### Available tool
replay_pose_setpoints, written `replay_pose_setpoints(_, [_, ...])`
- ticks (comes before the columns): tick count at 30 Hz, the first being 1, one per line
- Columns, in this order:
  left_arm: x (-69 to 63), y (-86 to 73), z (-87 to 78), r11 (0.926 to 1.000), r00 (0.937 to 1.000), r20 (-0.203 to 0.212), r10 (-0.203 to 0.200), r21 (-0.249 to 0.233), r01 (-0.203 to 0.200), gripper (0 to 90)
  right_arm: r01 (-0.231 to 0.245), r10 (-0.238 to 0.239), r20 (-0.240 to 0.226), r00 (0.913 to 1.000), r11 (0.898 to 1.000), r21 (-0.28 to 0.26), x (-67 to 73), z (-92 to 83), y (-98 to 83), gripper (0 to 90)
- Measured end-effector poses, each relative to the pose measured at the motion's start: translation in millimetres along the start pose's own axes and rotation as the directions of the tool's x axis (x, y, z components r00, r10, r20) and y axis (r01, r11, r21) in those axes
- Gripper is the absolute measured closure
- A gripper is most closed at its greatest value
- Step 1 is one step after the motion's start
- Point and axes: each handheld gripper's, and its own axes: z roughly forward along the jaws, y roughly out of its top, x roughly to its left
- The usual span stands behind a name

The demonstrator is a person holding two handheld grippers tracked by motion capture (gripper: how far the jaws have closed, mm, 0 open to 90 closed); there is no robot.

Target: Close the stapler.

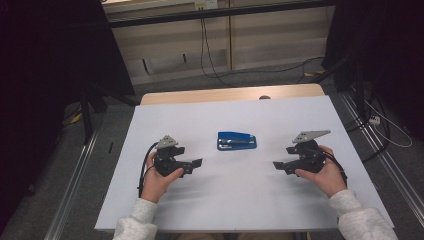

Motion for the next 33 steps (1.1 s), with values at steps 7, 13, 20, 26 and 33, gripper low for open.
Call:
replay_pose_setpoints(7, [1.7,-8.3,-13.3,1.0,1.0,0.002,0.006,-0.006,-0.006,7.7,0.011,-0.011,0.011,0.9999,1.0,-0.005,4.4,-8.1,-4.9,16.8])
replay_pose_setpoints(13, [-0.1,-12.8,-19.6,0.9997,1.0,0.004,0.009,-0.022,-0.009,6.4,0.019,-0.019,0.008,0.9998,1.0,0.003,8.2,-13.1,-10.7,16.7])
replay_pose_setpoints(20, [2.6,-18.3,-28.1,0.9996,1.0,-0.004,0.0,-0.027,0.0,6.3,0.016,-0.016,0.004,0.9999,1.0,-0.003,10.0,-19.0,-16.0,16.5])
replay_pose_setpoints(26, [4.5,-24.6,-36.3,0.9997,0.9999,-0.015,-0.004,-0.026,0.003,6.4,0.018,-0.018,0.005,0.9998,1.0,-0.006,11.7,-24.9,-20.5,16.3])
replay_pose_setpoints(33, [6.5,-30.1,-45.6,0.9996,0.9998,-0.019,-0.003,-0.028,0.003,6.3,0.016,-0.016,0.006,0.9998,1.0,-0.006,12.1,-29.3,-25.3,16.2])
